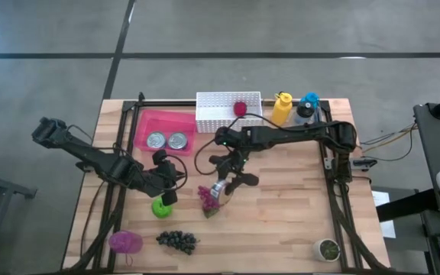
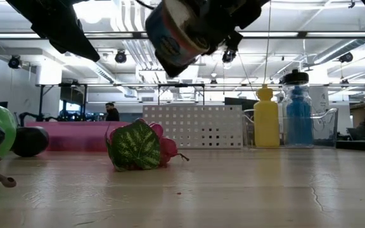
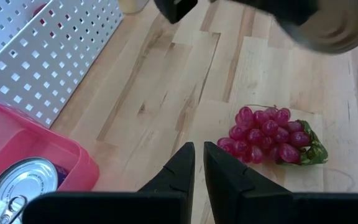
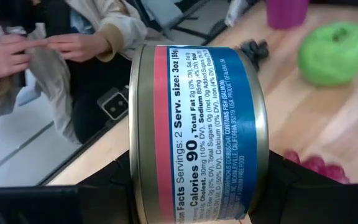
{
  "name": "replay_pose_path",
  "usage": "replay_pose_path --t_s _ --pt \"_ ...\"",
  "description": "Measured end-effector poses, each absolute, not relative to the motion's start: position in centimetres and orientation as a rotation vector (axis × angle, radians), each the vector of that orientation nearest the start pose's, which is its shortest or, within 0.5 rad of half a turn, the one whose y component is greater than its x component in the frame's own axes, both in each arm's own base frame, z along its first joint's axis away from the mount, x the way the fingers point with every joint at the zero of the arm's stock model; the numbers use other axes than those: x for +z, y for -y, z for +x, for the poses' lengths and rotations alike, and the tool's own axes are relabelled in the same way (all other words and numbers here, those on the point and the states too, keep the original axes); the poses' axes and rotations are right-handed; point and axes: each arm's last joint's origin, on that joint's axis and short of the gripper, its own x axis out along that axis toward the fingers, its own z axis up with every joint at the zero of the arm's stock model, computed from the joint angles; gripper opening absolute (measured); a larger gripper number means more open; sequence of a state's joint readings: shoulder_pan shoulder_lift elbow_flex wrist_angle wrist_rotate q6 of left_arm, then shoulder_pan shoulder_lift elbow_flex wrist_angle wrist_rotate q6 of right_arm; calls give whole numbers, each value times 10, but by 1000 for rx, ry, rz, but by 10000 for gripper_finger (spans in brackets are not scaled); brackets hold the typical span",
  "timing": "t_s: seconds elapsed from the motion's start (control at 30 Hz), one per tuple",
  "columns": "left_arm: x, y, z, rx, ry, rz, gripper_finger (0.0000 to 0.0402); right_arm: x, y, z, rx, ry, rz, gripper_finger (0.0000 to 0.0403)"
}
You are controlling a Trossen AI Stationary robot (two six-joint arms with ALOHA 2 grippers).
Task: Pick & Place Food Item
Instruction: Put the blue pink tuna can into the pink bin
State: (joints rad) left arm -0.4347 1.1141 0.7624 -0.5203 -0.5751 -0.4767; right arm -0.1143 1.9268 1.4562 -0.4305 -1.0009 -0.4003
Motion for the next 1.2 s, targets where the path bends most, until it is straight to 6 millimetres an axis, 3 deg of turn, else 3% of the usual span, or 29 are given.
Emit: replay_pose_path --t_s 0.47,0.57,1.1,1.2 --pt "242 76 200 306 -706 -30 39 230 25 418 863 -603 204 182" --pt "242 76 200 306 -706 -30 39 231 26 422 764 -603 174 182" --pt "242 76 200 306 -706 -30 39 231 6 428 665 -627 153 182" --pt "242 76 200 306 -706 -31 39 232 1 429 622 -648 213 182"
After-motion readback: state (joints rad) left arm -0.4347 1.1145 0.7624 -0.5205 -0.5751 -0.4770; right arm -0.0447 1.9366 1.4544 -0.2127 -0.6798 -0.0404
